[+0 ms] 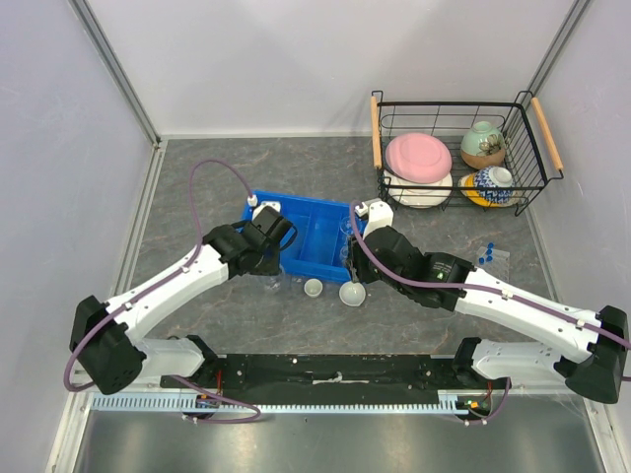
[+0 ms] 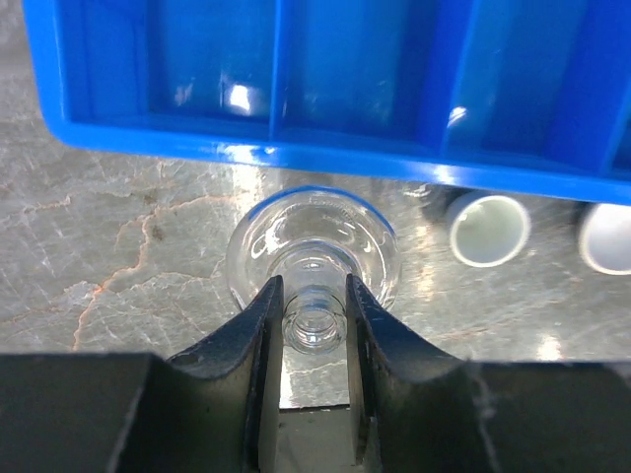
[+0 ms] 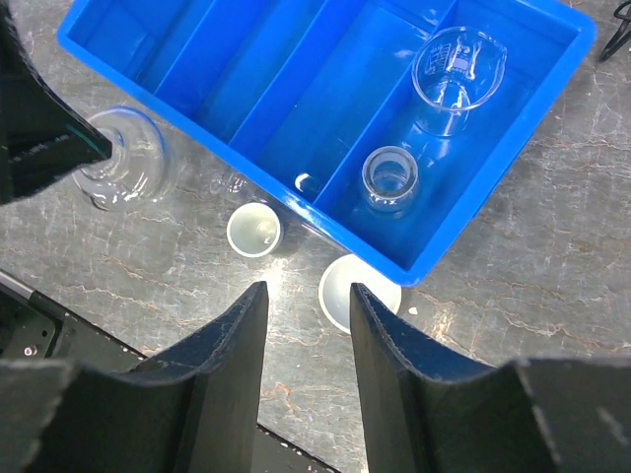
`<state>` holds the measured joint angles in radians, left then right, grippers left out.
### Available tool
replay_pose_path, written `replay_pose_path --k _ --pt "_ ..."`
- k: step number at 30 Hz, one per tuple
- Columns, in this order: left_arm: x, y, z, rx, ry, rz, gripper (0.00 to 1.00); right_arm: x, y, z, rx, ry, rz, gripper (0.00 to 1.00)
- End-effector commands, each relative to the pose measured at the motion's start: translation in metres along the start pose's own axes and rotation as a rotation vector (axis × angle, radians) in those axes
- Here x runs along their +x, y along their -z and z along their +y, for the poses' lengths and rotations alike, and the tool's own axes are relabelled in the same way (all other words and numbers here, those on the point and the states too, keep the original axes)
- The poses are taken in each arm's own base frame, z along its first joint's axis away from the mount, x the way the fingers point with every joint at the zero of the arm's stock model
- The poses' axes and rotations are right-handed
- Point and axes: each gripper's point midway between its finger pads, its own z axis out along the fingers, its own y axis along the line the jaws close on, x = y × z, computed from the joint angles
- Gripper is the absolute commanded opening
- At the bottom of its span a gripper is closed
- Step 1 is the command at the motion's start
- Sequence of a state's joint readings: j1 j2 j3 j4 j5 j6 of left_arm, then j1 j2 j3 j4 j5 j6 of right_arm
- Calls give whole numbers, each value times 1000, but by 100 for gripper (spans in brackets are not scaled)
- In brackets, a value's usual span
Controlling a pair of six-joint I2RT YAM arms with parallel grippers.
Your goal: Organize the chemistry lab equipment
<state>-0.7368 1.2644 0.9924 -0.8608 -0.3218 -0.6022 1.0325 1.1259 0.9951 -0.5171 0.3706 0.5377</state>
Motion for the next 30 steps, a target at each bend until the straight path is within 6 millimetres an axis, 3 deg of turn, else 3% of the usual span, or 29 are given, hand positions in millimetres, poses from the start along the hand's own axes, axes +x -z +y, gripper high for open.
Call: replay_pose_path --k 1,5,6,17,25,30 --pt "-46 41 -18 85 8 -130 2 -15 11 5 -21 -19 -38 45" --pt "-70 47 -34 99 -30 -143 2 -22 19 2 -11 -23 -59 45" --pt "-84 54 -39 114 -44 -172 2 -24 23 1 -12 -28 -66 45" --pt "-173 41 -95 127 -124 -226 2 -20 41 -17 17 -43 -82 45" --pt "-186 -22 -110 105 -147 -156 2 -12 48 -27 27 -58 -90 45" --pt "-185 -46 -117 120 -144 -136 2 -8 47 -32 40 -53 -90 45"
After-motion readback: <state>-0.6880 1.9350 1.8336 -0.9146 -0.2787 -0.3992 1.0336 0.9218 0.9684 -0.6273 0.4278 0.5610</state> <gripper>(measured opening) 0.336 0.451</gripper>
